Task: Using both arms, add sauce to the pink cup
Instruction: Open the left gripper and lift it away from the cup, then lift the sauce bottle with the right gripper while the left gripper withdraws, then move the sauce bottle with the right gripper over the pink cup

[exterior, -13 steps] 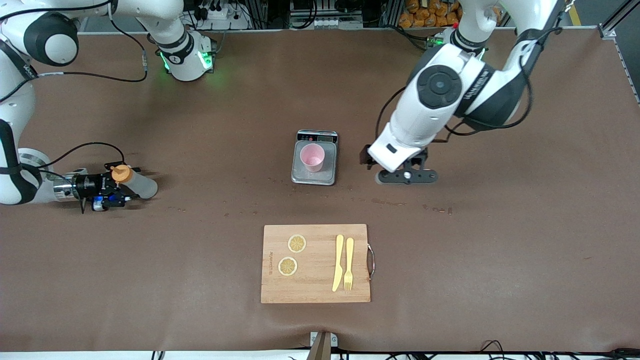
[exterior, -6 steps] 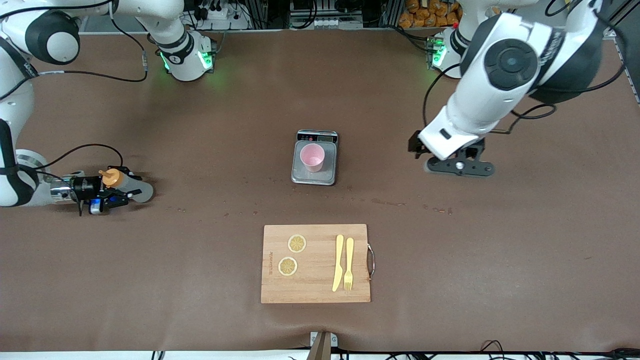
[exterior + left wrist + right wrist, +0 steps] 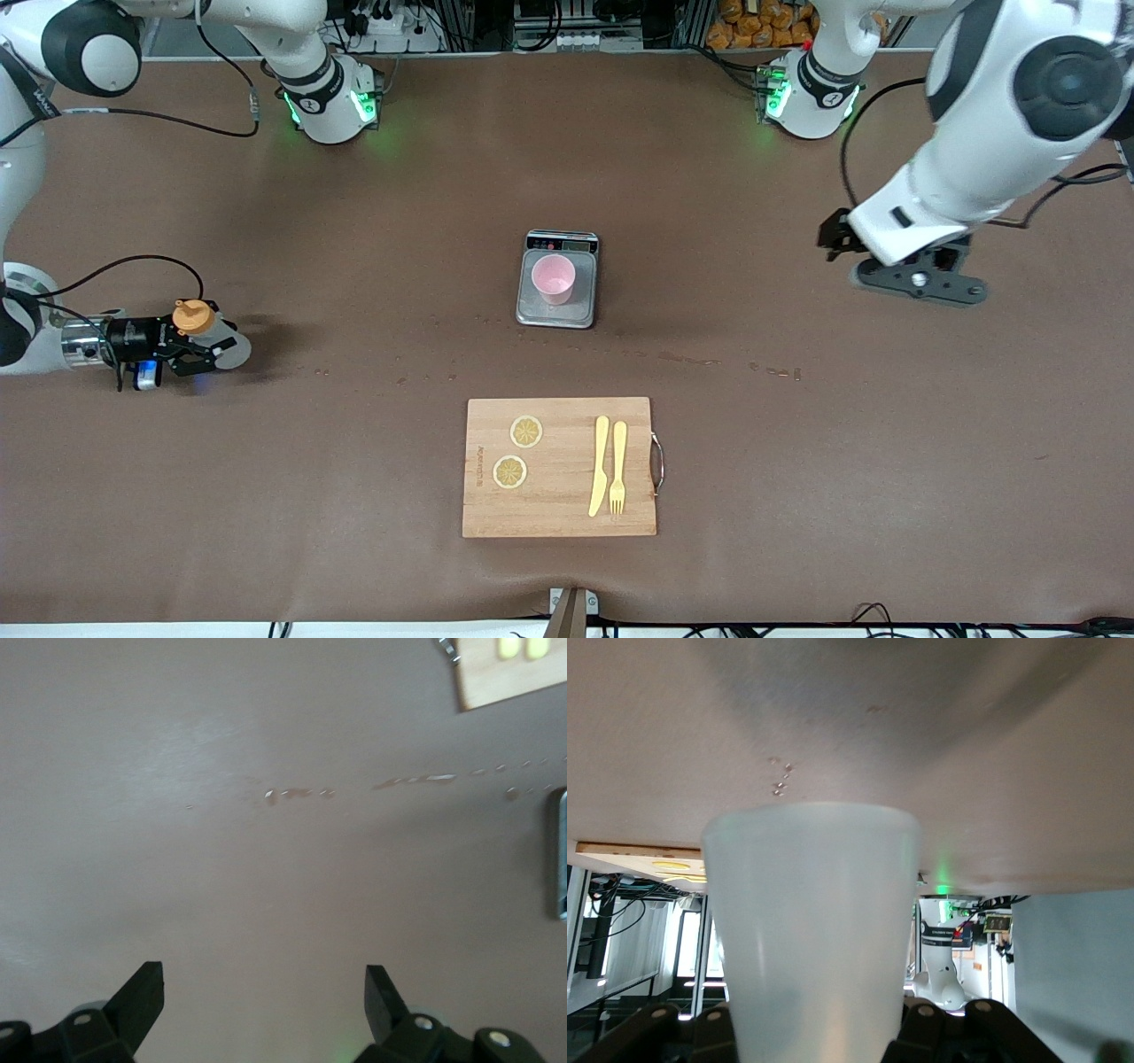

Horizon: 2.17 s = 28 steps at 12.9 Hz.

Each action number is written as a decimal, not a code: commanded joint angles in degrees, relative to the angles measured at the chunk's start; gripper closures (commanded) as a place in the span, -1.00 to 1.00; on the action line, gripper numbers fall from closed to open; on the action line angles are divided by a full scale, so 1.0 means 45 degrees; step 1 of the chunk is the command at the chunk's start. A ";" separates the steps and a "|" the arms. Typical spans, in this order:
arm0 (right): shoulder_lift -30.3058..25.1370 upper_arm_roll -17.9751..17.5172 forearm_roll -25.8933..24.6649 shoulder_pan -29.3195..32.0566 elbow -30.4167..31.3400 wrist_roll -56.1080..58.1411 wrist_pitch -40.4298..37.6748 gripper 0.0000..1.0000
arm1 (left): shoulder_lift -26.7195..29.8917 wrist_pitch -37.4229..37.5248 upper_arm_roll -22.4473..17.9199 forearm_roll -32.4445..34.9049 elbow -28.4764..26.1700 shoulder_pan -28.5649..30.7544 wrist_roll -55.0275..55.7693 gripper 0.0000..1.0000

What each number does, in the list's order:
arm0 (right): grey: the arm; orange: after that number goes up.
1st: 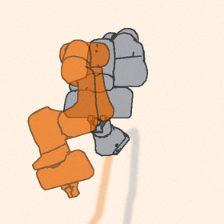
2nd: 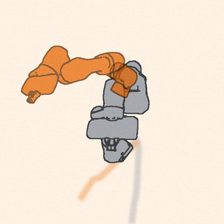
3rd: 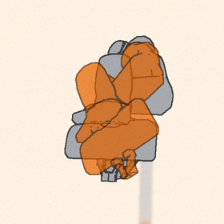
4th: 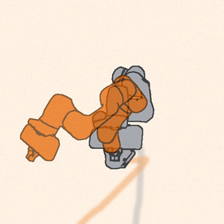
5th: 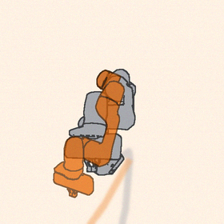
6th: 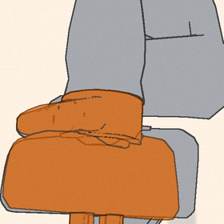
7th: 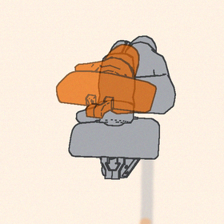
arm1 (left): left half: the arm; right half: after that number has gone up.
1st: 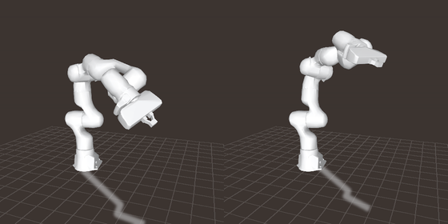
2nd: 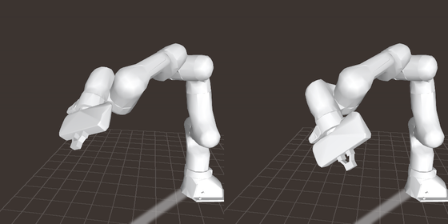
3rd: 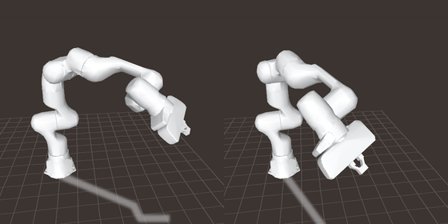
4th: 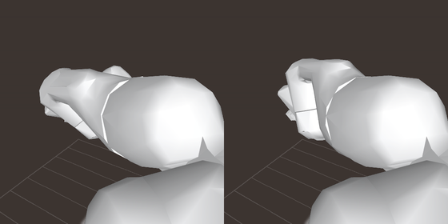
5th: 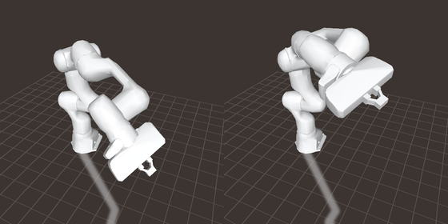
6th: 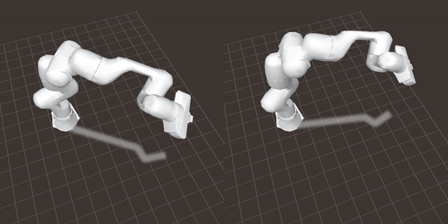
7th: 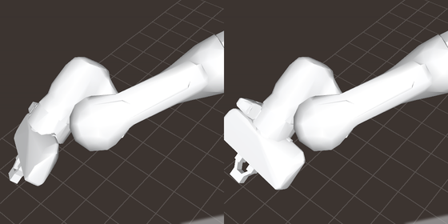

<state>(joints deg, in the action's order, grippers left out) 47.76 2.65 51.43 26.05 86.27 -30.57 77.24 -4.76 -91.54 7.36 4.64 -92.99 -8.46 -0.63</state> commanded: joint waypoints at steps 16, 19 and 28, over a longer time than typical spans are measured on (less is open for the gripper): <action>-0.4280 0.0094 0.0095 -0.5610 0.2953 -0.7717 0.7068 0.92 | 0.0979 0.1904 -0.1225 0.0063 0.1583 -0.0171 -0.0758 -1.00; -0.5531 0.0094 0.0037 -0.6683 0.4633 -0.8398 0.8767 0.92 | 0.0979 0.2198 -0.1205 -0.0365 0.1583 -0.0073 -0.0621 -1.00; -0.6491 0.0114 -0.6065 -1.0474 0.5419 -1.5675 1.0805 0.96 | 0.1018 0.2276 -0.1244 -0.1148 0.1583 -0.0015 0.0824 -1.00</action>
<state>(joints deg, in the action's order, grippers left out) 22.06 2.53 30.83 -18.74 108.74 -93.68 126.08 -0.83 -82.28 1.90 0.48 -86.29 -8.75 1.68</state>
